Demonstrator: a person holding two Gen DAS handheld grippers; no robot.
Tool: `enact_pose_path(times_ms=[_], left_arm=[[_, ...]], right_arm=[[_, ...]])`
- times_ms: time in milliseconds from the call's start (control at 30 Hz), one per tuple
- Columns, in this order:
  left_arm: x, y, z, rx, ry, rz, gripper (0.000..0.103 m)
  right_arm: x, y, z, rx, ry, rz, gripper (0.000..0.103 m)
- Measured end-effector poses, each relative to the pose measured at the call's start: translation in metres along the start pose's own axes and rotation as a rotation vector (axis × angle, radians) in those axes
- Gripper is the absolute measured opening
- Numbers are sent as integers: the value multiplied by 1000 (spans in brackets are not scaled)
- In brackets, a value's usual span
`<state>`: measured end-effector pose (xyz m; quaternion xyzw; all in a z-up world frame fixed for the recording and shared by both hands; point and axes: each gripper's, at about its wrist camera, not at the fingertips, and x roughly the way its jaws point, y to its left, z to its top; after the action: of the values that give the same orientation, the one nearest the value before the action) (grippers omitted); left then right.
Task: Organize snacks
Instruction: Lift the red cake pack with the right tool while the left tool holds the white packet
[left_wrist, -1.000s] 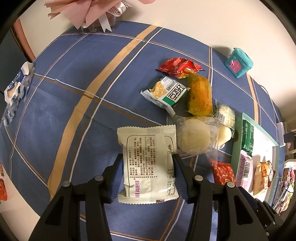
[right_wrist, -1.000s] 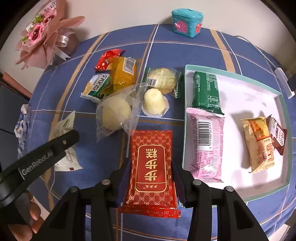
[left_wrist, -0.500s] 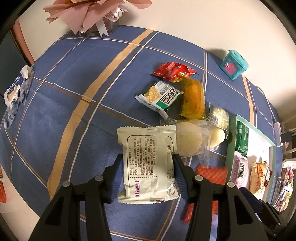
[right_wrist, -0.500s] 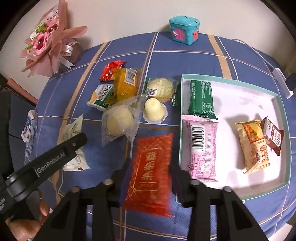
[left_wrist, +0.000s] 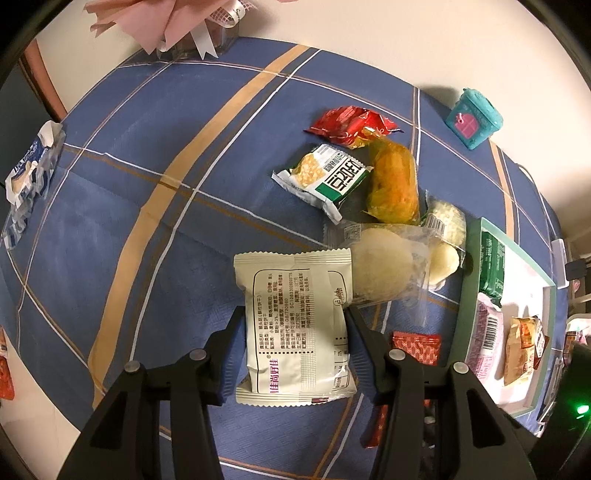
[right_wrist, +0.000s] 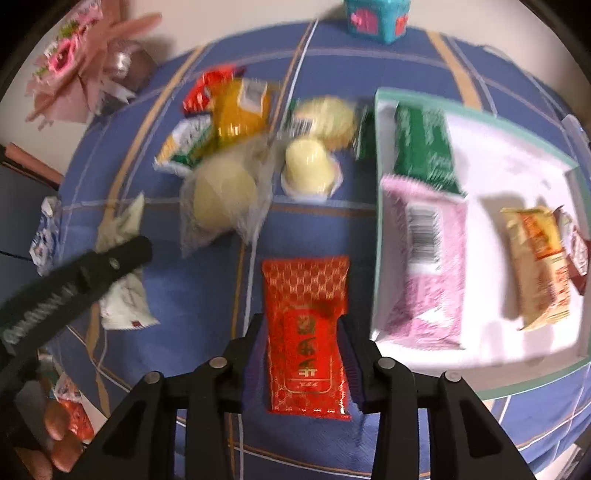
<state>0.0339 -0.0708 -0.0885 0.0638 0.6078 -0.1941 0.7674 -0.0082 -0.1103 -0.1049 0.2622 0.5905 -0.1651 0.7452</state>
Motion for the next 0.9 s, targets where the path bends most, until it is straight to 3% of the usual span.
enact_pose_path(times_ms=[300,633,700,800,900], left_arm=[[8,1,-3,4,27,-2,54],[13,9,-5,-16,49,-12,54],[16,7,-2,-14,49,-14,54],[18,7,-1,-11,52,-15,54],[19,9,-1,-19,56,-11,54]], right_arm=[[16,20,-12,-97,27,-125,54],[22,17,-6,-89,37,-93,60],[26,24,-7,-108,36,-67,57],[29,34,-8,-154,10,-124,54],[29,30,-6,-137,-10,-128,51]])
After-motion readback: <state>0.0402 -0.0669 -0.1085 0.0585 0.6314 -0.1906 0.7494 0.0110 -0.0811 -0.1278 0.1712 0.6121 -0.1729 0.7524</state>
